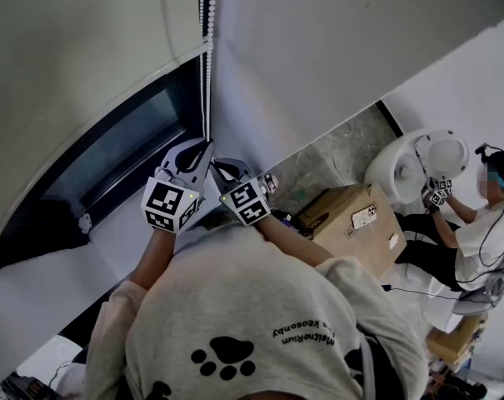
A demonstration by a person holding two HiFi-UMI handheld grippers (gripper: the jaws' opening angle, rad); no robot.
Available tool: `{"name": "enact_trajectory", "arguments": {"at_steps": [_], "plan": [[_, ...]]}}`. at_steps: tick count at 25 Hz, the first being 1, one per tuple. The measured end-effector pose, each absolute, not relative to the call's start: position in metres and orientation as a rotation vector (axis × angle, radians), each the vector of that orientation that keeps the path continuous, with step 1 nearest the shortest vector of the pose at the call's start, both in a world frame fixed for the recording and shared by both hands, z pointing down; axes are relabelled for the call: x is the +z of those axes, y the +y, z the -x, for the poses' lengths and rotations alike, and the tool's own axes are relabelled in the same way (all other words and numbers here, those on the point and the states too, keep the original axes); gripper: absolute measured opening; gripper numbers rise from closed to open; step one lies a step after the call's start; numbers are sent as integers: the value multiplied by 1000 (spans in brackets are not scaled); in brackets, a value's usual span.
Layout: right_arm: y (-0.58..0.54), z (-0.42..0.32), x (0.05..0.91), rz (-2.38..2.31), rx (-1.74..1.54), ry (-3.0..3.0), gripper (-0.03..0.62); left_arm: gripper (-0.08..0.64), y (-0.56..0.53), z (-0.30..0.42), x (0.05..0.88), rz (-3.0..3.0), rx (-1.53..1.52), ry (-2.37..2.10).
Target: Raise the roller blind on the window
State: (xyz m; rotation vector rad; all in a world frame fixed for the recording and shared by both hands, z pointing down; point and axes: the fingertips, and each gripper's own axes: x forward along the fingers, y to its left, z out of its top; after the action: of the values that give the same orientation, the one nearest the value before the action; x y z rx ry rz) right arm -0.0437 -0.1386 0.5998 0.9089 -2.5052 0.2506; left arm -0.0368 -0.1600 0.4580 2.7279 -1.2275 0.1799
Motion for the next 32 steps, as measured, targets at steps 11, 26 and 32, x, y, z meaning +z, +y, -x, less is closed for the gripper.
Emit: {"name": "enact_trajectory", "arguments": {"at_steps": [11,26,32], "plan": [[-142,30,520,-1018,226,-2657,101,8,-162,37,458,-2725,169,-1238],[-150,36,319,-1202,-50,-2951,100,6,-155,32,459,-2747,165,-1214],[-152,44,294,-1199,-145,-2951,64,6,-150,28,458,-2755,131,-1207]]}}
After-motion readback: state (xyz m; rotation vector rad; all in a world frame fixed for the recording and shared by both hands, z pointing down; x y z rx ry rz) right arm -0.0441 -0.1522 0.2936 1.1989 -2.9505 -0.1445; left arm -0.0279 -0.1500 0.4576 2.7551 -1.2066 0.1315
